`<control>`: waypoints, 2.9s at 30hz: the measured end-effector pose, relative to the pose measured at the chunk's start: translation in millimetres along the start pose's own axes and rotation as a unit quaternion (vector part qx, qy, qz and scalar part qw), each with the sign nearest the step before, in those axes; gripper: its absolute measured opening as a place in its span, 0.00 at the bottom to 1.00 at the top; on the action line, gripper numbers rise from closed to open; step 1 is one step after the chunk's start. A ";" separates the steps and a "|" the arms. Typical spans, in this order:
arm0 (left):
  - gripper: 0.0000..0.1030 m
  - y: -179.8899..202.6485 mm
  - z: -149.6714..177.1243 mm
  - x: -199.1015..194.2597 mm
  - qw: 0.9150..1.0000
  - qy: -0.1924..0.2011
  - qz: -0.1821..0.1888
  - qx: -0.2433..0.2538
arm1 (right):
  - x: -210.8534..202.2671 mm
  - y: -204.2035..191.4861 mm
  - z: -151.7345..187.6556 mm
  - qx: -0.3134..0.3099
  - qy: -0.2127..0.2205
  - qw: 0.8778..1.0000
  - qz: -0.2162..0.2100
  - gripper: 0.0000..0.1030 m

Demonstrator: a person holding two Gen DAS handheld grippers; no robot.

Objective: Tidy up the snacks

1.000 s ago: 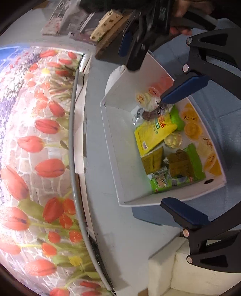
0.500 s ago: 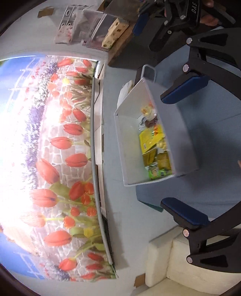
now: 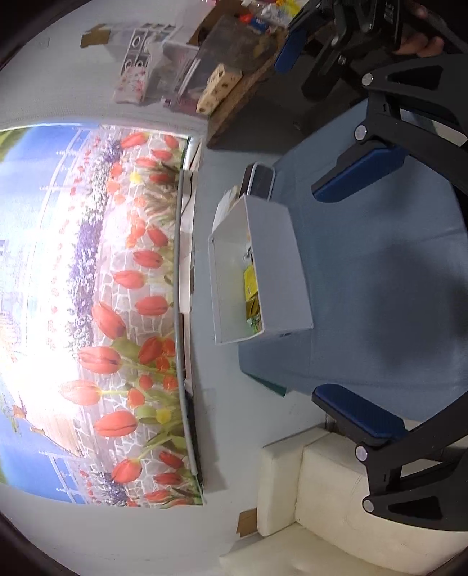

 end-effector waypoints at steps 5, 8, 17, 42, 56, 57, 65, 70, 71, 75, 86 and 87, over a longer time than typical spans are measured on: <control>1.00 2.8 4.2 -15.0 1.000 0.012 0.013 -0.007 | -6.3 -5.2 1.3 -0.007 0.003 1.000 -0.011 1.00; 1.00 2.6 6.2 -19.1 1.000 0.007 0.006 -0.006 | -7.5 -4.1 2.5 -0.006 0.003 1.000 -0.006 1.00; 1.00 9.2 12.9 -33.3 1.000 0.002 0.000 0.003 | -17.1 -4.4 10.9 -0.007 0.000 1.000 0.001 1.00; 1.00 13.1 17.0 -31.3 1.000 -0.004 0.008 0.010 | -23.0 -5.1 11.7 -0.006 0.003 1.000 -0.007 1.00; 1.00 15.8 16.9 -30.9 1.000 -0.008 0.014 0.011 | -25.8 -5.1 12.9 -0.005 0.005 1.000 -0.012 1.00; 1.00 16.2 16.8 -30.6 1.000 -0.008 0.013 0.011 | -26.3 -5.7 13.1 -0.006 0.005 1.000 -0.012 1.00; 1.00 18.4 16.4 -31.1 1.000 -0.010 0.014 0.012 | -28.0 -5.7 12.7 -0.009 0.005 1.000 -0.012 1.00; 1.00 17.3 16.0 -30.0 1.000 -0.010 0.016 0.013 | -28.7 -5.3 11.9 -0.008 0.005 1.000 -0.011 1.00; 1.00 17.5 15.6 -29.7 1.000 -0.011 0.017 0.013 | -28.8 -5.3 11.8 -0.008 0.005 1.000 -0.012 1.00; 1.00 17.3 15.2 -29.5 1.000 -0.010 0.015 0.014 | -29.4 -5.6 10.9 -0.009 0.006 1.000 -0.012 1.00; 1.00 18.4 14.5 -30.7 1.000 -0.010 0.018 0.016 | -31.5 -5.1 9.6 -0.010 0.007 1.000 -0.013 1.00; 1.00 18.3 14.1 -30.5 1.000 -0.010 0.018 0.015 | -31.6 -5.0 9.7 -0.012 0.007 1.000 -0.011 1.00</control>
Point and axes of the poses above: each gripper's, at about its wrist camera, not at the fingertips, and x roughly the way its jaws point, y to its right, z to its underside, the point moved 4 cm from there along x, roughly the way its jaws point, and after that the axes turned 5 degrees about x, right-handed, at the moved point
